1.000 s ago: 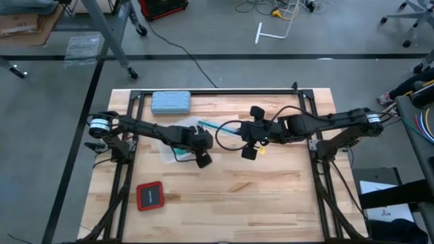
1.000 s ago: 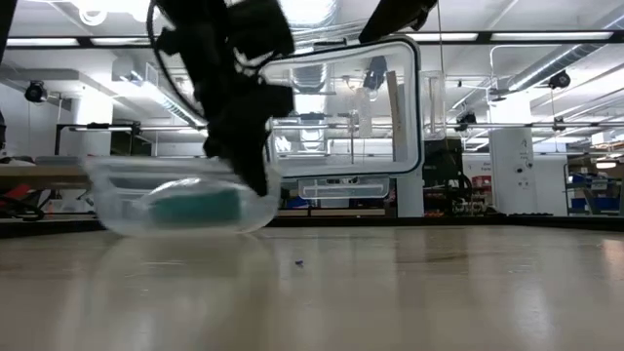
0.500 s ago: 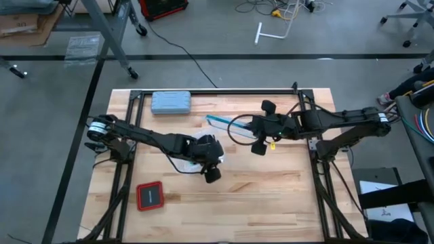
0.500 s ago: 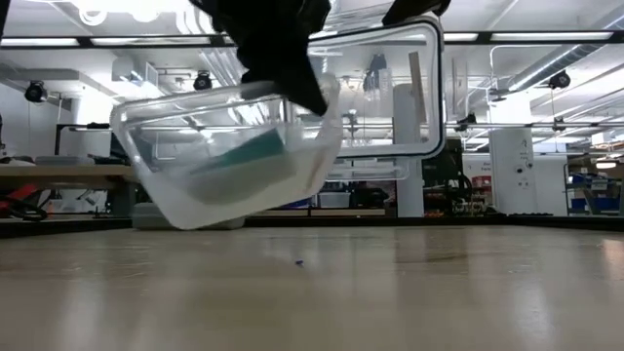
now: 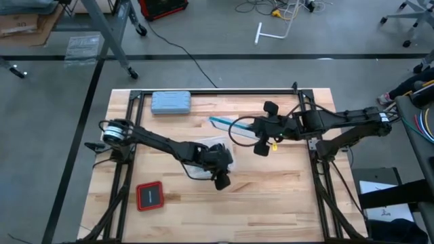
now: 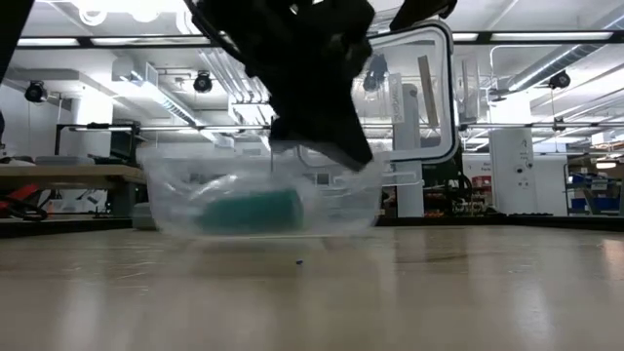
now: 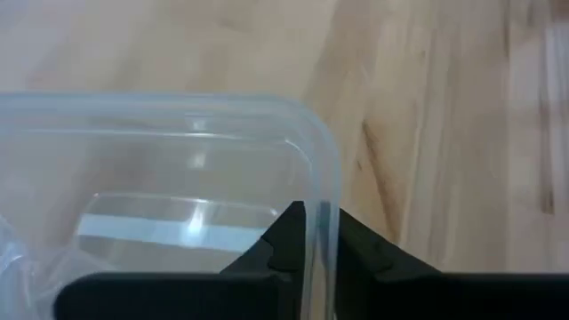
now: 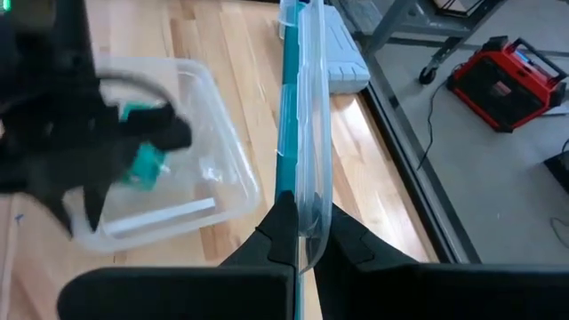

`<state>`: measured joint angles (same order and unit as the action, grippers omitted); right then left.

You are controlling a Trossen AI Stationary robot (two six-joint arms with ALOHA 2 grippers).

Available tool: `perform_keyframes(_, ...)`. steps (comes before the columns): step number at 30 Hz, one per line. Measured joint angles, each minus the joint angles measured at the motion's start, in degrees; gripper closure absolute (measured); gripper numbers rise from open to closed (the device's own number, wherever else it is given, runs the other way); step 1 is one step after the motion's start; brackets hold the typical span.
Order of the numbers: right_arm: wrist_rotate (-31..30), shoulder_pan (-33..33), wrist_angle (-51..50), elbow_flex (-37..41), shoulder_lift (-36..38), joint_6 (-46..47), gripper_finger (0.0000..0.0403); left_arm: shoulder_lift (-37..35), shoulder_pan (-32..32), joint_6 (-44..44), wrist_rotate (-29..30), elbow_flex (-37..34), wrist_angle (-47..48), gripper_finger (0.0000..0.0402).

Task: Roll bandage
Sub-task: Close the transparent food container

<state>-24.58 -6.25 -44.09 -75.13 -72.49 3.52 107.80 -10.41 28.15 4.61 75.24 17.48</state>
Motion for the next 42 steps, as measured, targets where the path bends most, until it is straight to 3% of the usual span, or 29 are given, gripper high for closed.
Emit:
perform_keyframes(9,-1.13,0.0,-1.08,0.52,0.0,-0.08,0.0394,5.42,-0.03,-3.29,-2.31,8.63,1.57,0.0226)
perform_keyframes(15,-2.95,-0.52,-0.67,0.75,0.0,-1.94,0.0394,1.38,-2.52,-5.97,0.88,16.9,17.8,0.0172)
perform_keyframes(19,-5.32,-1.47,1.57,1.13,0.0,-4.45,0.0394,-5.39,-6.73,-3.73,11.12,17.35,25.54,0.0177)
perform_keyframes(22,-5.28,-2.79,7.82,2.89,0.0,-8.57,0.0394,-11.65,-10.32,-1.04,17.4,14.5,25.82,0.0195)
perform_keyframes(31,-5.99,-8.76,30.56,12.21,-3.01,-24.53,0.0394,-28.48,-21.7,1.43,38.85,-0.78,14.59,0.0238)
perform_keyframes(34,-12.48,-10.7,36.61,13.85,-5.68,-30.31,0.0394,-33.53,-24.74,1.21,47.49,-5.84,8.86,0.0245)
perform_keyframes(36,-16.64,-11.45,39.12,13.92,-7.9,-34.83,0.0394,-36.13,-25.94,0.07,50.01,-9.08,5.21,0.0249)
perform_keyframes(42,-15.34,-11.78,46.68,13.64,-14.27,-41.57,0.0394,-41.6,-26.34,-1.94,51.17,-17.35,-3.45,0.0257)
